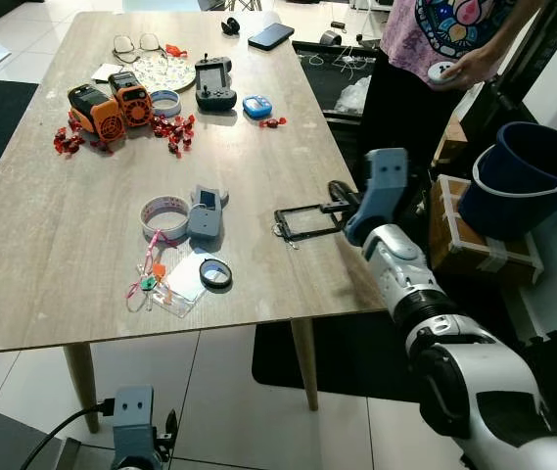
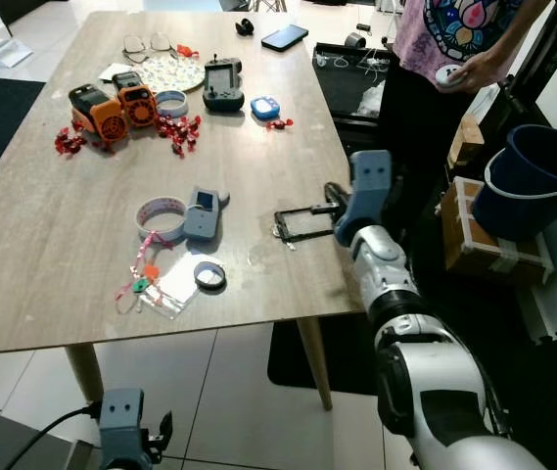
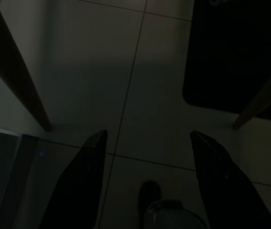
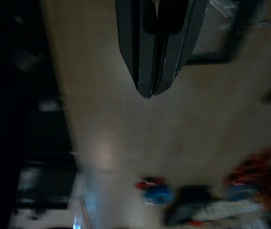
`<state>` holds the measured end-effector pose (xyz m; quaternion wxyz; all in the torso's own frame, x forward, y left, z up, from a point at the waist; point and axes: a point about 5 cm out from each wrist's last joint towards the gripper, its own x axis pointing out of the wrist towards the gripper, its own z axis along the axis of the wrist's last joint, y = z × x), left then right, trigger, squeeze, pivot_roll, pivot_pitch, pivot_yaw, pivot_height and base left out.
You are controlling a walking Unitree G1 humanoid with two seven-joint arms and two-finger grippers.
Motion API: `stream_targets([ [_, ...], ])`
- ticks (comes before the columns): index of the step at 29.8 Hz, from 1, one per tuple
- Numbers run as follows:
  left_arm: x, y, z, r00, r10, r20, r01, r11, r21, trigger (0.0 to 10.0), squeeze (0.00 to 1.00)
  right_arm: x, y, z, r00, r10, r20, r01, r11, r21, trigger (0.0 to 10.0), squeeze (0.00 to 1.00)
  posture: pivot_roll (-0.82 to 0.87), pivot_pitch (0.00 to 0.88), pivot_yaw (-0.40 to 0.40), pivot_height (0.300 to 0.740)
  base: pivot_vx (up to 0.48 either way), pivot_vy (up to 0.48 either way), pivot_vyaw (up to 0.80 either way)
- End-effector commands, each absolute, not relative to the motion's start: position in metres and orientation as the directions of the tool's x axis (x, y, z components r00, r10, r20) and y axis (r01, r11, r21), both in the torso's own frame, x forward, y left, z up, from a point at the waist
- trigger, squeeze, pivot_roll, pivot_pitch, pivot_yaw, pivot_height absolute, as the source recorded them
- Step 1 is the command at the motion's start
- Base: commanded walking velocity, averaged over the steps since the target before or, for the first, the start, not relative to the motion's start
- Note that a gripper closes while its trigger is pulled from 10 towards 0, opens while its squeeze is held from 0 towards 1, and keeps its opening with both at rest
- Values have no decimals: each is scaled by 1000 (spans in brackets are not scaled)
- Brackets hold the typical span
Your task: Hang keys on a hook
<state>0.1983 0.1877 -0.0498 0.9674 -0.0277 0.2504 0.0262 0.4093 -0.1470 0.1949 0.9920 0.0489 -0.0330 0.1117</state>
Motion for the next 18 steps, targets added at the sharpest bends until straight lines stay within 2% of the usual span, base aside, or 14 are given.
stream_targets([
  [1, 189, 182, -57, 854, 27, -519, -62, 997, -49, 10000, 0, 406, -153, 175, 979, 202, -38, -200, 978, 65, 275, 0, 61, 184, -53, 740, 0, 0, 0],
  [2, 189, 182, -57, 854, 27, -520, -62, 997, -49, 10000, 0, 405, -152, 169, 974, 213, -71, -210, 976, 50, 3176, 0, 61, 185, -53, 740, 0, 0, 0],
  [3, 189, 182, -57, 853, 27, -521, -62, 997, -49, 10000, 0, 404, -151, 165, 971, 222, -89, -219, 975, 42, 3176, 0, 61, 185, -53, 740, 0, 0, 0],
  [4, 189, 182, -57, 853, 28, -521, -62, 997, -49, 10000, 0, 403, -146, 161, 965, 243, -100, -240, 970, 48, 4353, 0, 61, 186, -52, 740, 0, 0, 0],
  [5, 189, 182, -57, 853, 28, -521, -62, 997, -49, 10000, 0, 403, -146, 161, 965, 243, -100, -240, 970, 48, 4353, 0, 61, 186, -52, 740, 0, 0, 0],
  [6, 189, 182, -57, 852, 28, -523, -62, 997, -48, 10000, 0, 401, -140, 159, 957, 269, -107, -265, 963, 45, 4902, 0, 61, 186, -51, 740, 0, 0, 0],
  [7, 189, 183, -57, 851, 28, -524, -62, 997, -48, 10000, 0, 401, -137, 158, 953, 284, -109, -281, 959, 44, 7216, 0, 63, 187, -49, 740, 0, 0, 0],
  [9, 189, 183, -57, 851, 28, -524, -62, 997, -48, 10000, 0, 401, -135, 157, 949, 294, -110, -291, 956, 44, 7216, 0, 62, 187, -49, 740, 0, 0, 0],
  [10, 189, 183, -57, 851, 27, -525, -61, 997, -47, 10000, 0, 401, -131, 157, 945, 308, -110, -305, 951, 42, 9843, 0, 64, 188, -49, 740, 0, 0, 0],
  [18, 189, 183, -58, 848, 28, -530, -61, 997, -44, 10000, 0, 398, -108, 154, 897, 415, -151, -421, 907, -7, 10000, 0, 65, 190, -49, 740, 0, 0, 0],
])
